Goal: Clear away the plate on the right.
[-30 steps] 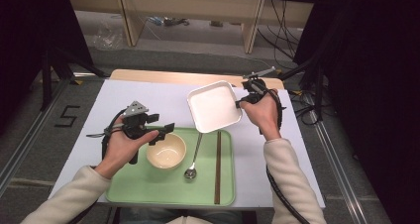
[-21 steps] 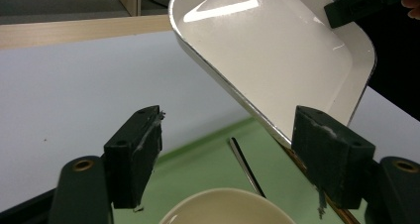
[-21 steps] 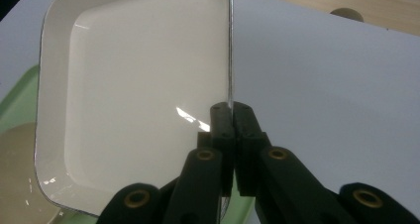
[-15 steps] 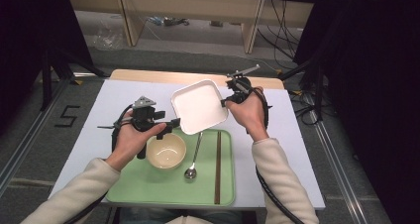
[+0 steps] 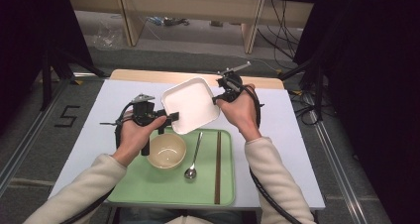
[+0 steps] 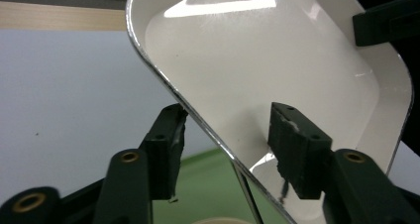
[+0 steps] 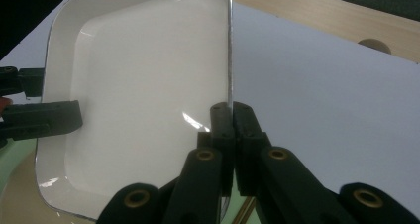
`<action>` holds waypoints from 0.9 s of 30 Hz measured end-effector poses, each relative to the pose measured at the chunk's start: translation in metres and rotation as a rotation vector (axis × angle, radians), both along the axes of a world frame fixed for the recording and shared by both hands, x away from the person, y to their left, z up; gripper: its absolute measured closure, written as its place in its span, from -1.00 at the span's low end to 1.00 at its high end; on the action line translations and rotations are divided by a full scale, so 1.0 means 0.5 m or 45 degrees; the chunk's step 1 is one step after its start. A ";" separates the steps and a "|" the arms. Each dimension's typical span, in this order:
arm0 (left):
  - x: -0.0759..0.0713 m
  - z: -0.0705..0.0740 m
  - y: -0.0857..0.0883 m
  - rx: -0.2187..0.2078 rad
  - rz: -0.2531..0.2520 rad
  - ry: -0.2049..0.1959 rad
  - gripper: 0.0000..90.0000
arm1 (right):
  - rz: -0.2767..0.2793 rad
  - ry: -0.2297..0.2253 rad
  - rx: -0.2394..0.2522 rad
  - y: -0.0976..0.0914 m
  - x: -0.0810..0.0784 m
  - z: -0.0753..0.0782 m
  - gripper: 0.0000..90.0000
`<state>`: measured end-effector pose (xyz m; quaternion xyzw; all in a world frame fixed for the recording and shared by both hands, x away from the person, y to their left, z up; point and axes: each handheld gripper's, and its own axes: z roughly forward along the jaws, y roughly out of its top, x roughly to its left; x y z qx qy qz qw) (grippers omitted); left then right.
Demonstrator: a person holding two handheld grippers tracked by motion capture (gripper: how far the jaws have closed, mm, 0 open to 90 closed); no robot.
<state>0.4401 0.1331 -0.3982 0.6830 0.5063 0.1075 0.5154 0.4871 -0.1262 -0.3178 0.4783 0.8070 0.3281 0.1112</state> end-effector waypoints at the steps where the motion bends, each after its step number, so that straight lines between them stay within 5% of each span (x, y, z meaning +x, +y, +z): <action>1: 0.000 0.002 0.002 -0.012 0.012 0.006 0.11 | -0.036 -0.012 -0.019 0.004 -0.003 0.002 1.00; 10: 0.002 0.015 0.025 -0.075 0.107 0.004 0.29 | -0.045 -0.125 -0.044 0.030 -0.022 0.014 1.00; 14: 0.005 0.021 0.035 -0.115 0.155 -0.018 0.39 | -0.038 -0.146 -0.039 0.038 -0.028 0.012 1.00; 21: 0.011 0.032 0.048 -0.110 0.221 -0.010 0.54 | -0.046 -0.156 -0.048 0.055 -0.038 0.006 1.00; 27: 0.011 0.042 0.062 -0.130 0.239 -0.072 0.83 | -0.052 -0.154 -0.066 0.061 -0.039 -0.004 1.00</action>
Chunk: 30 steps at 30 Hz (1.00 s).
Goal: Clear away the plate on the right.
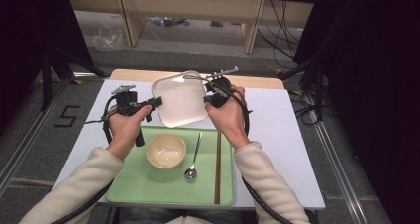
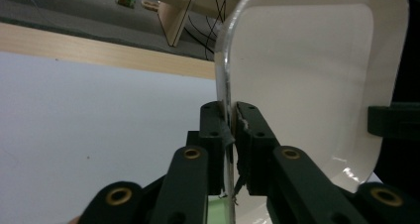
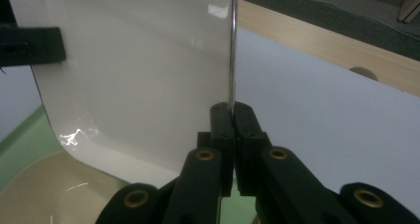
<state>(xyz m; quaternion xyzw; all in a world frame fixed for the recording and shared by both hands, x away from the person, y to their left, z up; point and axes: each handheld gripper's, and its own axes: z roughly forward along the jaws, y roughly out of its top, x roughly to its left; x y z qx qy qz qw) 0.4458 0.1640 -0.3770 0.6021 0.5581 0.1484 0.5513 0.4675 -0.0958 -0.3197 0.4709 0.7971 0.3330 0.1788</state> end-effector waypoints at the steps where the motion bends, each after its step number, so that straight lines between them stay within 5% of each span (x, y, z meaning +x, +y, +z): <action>1: -0.001 0.004 0.002 0.005 0.003 -0.011 0.85 | 0.003 0.000 0.003 0.000 0.001 -0.002 1.00; 4: -0.002 0.010 0.007 0.009 0.006 -0.046 0.90 | -0.008 0.020 0.036 0.000 0.003 -0.006 0.99; 13: -0.007 0.034 0.026 0.206 0.013 -0.163 0.96 | 0.055 0.031 0.101 0.018 -0.004 -0.018 0.89; 19: -0.005 0.034 0.055 0.257 0.018 -0.135 0.96 | 0.114 -0.049 0.156 0.026 -0.030 0.003 0.41; 25: -0.007 0.025 0.089 0.251 0.042 -0.094 0.96 | 0.139 -0.191 0.184 -0.012 -0.036 0.022 0.21; 30: -0.010 0.021 0.122 0.257 0.053 -0.057 0.96 | 0.115 -0.210 0.209 -0.054 -0.033 0.013 0.15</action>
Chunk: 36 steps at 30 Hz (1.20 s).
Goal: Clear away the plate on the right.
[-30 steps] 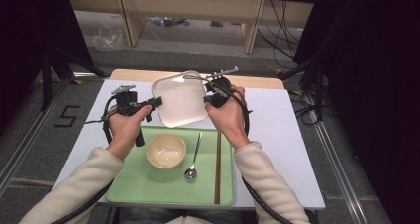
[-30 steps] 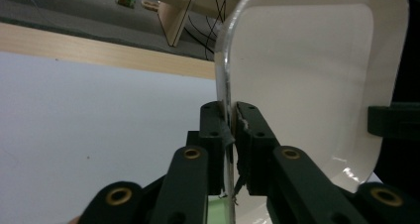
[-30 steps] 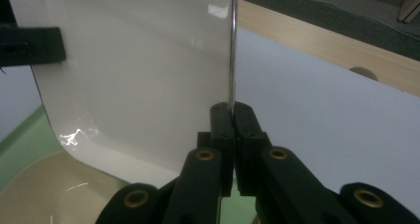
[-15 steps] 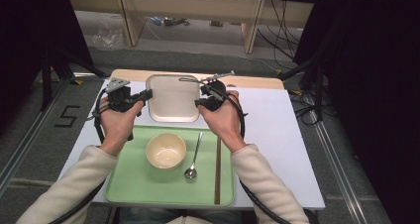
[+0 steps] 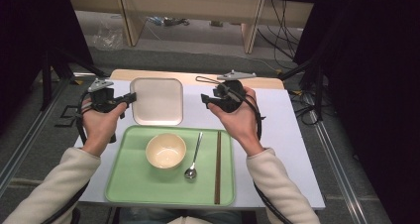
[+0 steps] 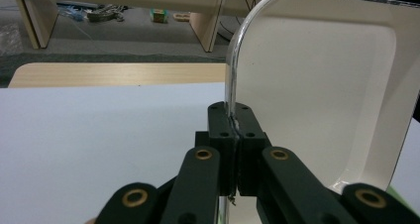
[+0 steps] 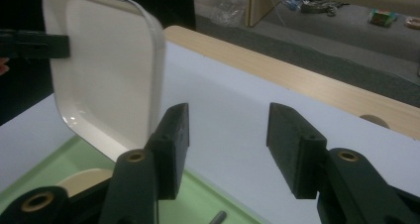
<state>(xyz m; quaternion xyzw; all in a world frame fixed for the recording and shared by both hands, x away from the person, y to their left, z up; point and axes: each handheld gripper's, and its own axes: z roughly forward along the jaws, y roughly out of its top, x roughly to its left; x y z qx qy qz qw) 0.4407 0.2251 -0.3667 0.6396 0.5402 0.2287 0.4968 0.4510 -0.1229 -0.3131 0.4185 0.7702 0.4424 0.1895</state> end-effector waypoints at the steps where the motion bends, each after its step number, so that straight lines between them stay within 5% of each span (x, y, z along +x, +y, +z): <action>1: 0.000 -0.001 0.007 -0.003 0.002 0.008 0.96 | -0.007 -0.002 -0.006 -0.010 0.003 -0.003 0.15; 14: -0.030 -0.041 0.105 0.066 0.057 0.170 0.96 | -0.152 0.054 0.004 -0.107 0.026 -0.025 0.15; 17: -0.036 -0.047 0.117 0.041 0.062 0.202 0.96 | -0.176 0.071 0.004 -0.120 0.026 -0.028 0.15; 27: -0.043 -0.049 0.158 0.039 0.097 0.258 0.96 | -0.194 0.091 0.008 -0.134 0.028 -0.032 0.15; 36: -0.051 -0.080 0.172 0.093 0.069 0.400 0.96 | -0.209 0.092 -0.010 -0.141 0.031 -0.033 0.16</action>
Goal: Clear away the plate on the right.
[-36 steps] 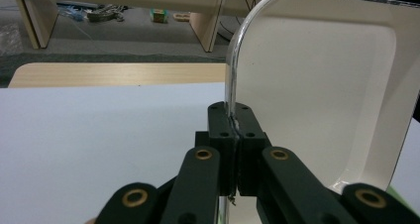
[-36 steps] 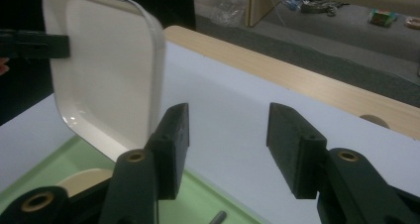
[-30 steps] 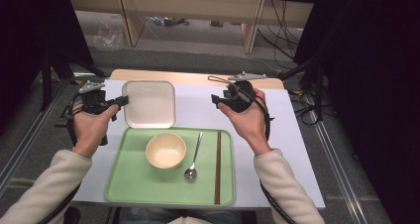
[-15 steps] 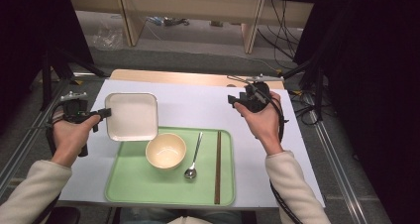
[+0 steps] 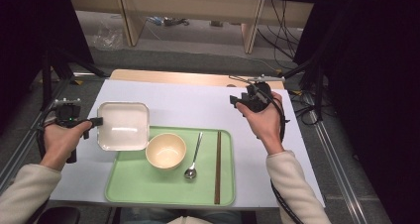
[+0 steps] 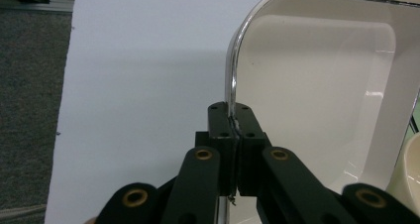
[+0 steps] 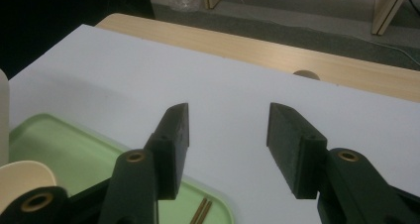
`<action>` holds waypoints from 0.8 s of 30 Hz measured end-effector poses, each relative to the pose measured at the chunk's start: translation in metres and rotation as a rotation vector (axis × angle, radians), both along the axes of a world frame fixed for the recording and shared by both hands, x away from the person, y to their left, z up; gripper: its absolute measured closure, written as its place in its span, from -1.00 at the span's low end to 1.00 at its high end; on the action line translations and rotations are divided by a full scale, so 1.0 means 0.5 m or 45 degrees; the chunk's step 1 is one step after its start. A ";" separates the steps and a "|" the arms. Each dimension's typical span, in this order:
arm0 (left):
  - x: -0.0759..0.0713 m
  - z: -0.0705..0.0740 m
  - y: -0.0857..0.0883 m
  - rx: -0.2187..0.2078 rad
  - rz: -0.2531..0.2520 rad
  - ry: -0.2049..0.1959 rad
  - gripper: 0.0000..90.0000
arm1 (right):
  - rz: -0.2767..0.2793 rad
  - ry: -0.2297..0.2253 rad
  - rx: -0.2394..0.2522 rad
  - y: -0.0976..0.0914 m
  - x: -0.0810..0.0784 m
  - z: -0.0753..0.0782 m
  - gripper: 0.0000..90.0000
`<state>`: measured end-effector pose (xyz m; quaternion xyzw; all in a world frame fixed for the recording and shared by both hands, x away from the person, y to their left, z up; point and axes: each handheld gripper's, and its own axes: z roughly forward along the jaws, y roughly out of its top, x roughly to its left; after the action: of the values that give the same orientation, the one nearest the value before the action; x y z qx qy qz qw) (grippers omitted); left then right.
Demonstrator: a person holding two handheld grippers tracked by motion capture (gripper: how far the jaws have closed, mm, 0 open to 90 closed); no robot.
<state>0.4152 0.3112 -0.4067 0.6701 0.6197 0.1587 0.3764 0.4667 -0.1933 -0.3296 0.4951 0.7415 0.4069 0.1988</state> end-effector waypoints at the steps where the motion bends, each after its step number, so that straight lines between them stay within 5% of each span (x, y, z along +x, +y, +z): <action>1: 0.000 -0.003 0.000 0.008 -0.019 0.009 0.96 | -0.006 0.000 0.007 0.000 0.000 0.000 0.16; 9: 0.000 -0.013 -0.014 0.074 -0.055 0.089 0.96 | -0.012 0.001 0.014 -0.005 0.002 -0.001 0.16; 24: -0.004 -0.034 -0.034 0.048 -0.060 0.160 0.95 | -0.035 -0.003 -0.004 -0.008 0.004 -0.001 0.16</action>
<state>0.4134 0.2944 -0.4235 0.7001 0.6231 0.1191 0.3279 0.4689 -0.1973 -0.3303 0.5045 0.7350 0.4034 0.2061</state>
